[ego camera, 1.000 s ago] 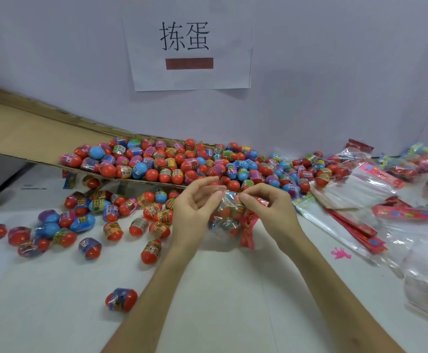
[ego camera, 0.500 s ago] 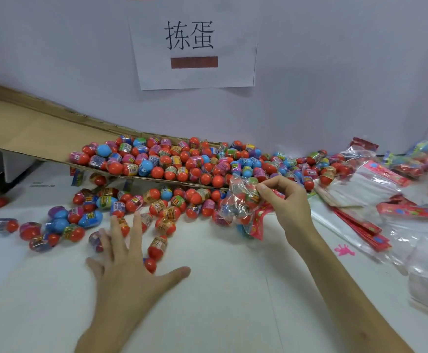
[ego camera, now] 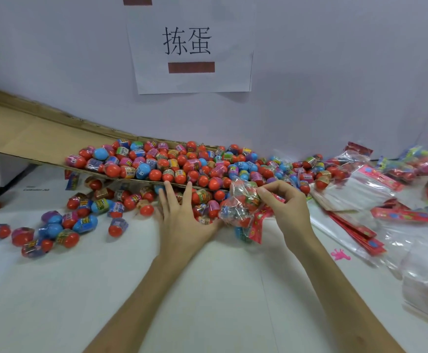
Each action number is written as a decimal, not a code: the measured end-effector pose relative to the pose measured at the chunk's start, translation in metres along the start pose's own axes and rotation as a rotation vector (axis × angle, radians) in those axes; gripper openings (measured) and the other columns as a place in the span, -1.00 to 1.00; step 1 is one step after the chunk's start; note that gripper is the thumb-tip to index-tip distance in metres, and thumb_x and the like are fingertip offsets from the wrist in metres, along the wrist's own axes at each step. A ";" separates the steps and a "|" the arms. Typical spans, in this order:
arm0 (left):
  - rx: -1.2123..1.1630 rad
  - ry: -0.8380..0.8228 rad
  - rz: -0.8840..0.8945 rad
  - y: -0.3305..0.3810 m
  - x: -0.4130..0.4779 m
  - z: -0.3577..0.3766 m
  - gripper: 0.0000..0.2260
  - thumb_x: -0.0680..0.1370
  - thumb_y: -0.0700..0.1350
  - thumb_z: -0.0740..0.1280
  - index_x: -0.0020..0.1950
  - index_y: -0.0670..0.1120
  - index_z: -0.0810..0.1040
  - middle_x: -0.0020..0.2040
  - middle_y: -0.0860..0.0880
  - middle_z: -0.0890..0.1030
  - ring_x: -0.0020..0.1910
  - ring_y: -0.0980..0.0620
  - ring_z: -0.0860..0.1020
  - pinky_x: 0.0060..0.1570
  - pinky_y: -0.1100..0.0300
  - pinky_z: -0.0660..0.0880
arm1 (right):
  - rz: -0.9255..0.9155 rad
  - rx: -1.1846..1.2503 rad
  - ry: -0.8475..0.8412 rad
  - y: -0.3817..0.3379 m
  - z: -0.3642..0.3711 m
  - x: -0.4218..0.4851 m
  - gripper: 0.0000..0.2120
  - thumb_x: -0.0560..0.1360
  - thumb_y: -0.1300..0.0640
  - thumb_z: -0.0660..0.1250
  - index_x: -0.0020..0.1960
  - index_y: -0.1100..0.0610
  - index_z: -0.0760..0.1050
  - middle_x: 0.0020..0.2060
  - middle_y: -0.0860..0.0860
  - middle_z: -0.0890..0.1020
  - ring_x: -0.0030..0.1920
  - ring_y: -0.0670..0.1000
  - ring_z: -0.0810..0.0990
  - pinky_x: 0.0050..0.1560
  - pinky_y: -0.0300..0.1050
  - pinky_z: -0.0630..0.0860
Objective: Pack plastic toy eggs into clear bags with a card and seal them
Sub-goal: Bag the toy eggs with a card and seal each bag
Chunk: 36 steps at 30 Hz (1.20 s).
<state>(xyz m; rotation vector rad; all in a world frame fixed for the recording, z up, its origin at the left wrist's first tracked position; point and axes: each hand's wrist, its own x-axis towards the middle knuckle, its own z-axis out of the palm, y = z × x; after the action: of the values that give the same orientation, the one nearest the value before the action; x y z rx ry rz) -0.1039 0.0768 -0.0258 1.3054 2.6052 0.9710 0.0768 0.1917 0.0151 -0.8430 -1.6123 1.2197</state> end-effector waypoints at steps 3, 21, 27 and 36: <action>0.159 0.075 0.058 0.000 -0.005 -0.002 0.13 0.25 0.70 0.04 0.69 0.12 0.04 0.71 -0.09 -0.14 0.68 -0.10 -0.20 0.60 -0.26 -0.12 | -0.007 0.011 -0.010 -0.004 0.000 -0.001 -0.87 0.56 0.20 0.44 -0.16 0.08 0.65 -0.26 -0.17 0.64 -0.24 -0.20 0.60 -0.25 -0.34 0.55; -1.054 -0.225 0.107 0.039 -0.018 -0.013 -0.66 0.50 0.15 0.46 0.22 0.08 0.64 0.13 0.04 0.71 0.16 -0.01 0.68 0.07 0.06 0.66 | -0.025 0.107 -0.123 -0.013 0.000 -0.004 -0.81 0.53 0.16 0.46 -0.23 -0.06 0.65 -0.18 -0.04 0.66 -0.07 0.04 0.65 -0.10 -0.04 0.66; -1.212 -0.313 -0.038 0.037 -0.018 -0.014 -0.55 0.43 -0.04 0.56 0.29 0.00 0.58 0.19 -0.09 0.70 0.18 -0.17 0.68 0.03 0.00 0.66 | 0.080 0.290 -0.118 -0.013 -0.005 -0.002 -0.84 0.56 0.20 0.41 -0.17 0.01 0.63 -0.21 0.05 0.66 -0.13 0.12 0.66 -0.16 0.03 0.63; -1.056 -0.021 0.100 0.031 -0.017 -0.018 -0.73 0.49 -0.28 0.54 0.02 0.06 0.62 -0.09 0.05 0.71 -0.03 0.10 0.68 -0.11 0.21 0.62 | -0.117 0.145 -0.129 -0.016 -0.002 -0.005 -0.63 0.39 0.23 0.35 0.18 0.05 0.60 0.13 -0.01 0.68 0.15 -0.02 0.66 0.07 -0.18 0.61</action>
<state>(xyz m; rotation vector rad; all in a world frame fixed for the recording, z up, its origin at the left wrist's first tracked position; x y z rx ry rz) -0.0776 0.0690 0.0027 1.0758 1.5113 1.9095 0.0811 0.1830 0.0296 -0.5812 -1.6296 1.3118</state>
